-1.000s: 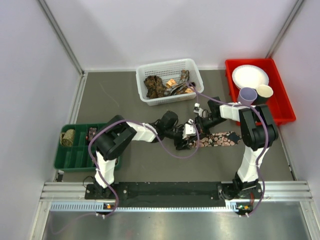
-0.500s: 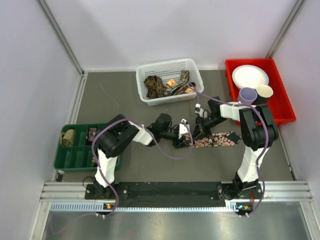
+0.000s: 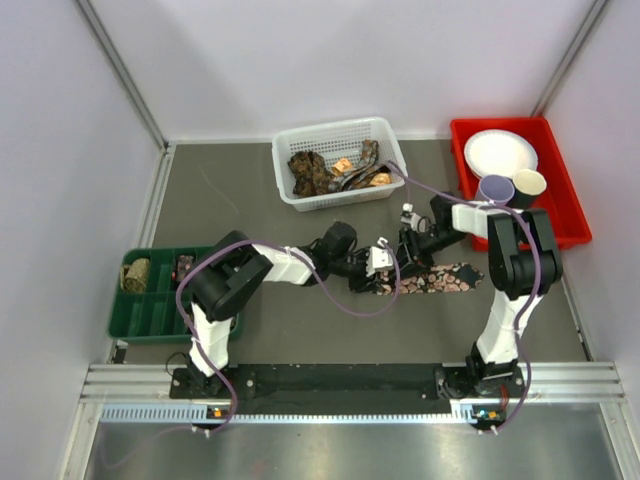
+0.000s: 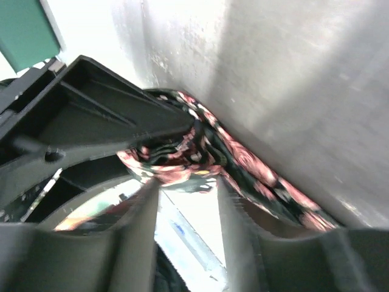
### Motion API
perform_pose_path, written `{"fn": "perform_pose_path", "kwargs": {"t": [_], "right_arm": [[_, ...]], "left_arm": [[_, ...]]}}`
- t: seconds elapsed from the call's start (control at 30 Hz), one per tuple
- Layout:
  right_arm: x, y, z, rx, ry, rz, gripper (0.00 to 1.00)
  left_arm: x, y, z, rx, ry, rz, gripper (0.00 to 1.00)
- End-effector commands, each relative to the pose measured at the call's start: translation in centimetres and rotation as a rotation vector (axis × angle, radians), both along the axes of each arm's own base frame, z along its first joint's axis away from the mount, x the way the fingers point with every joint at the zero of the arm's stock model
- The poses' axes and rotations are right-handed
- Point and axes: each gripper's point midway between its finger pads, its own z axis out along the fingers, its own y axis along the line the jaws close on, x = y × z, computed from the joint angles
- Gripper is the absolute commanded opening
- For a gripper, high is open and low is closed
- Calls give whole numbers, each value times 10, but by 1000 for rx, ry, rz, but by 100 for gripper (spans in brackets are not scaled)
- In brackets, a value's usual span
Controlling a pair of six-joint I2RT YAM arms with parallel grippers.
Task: Roll the ties
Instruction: Roll the tie at the center of the board.
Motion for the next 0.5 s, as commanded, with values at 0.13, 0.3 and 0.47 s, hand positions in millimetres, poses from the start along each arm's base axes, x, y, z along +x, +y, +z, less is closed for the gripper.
{"fn": "perform_pose_path", "kwargs": {"t": [0.13,0.3,0.47], "right_arm": [[2,2,32,108,-130,25,51],[5,6,17,74,-114,39,51],[-9,8,-4,29,-59,78,41]], "left_arm": [[-34,78,-84,480,189,99,22],[-35,72,-81,498,178,81,23],[-33,68,-81,507,190,89,24]]}}
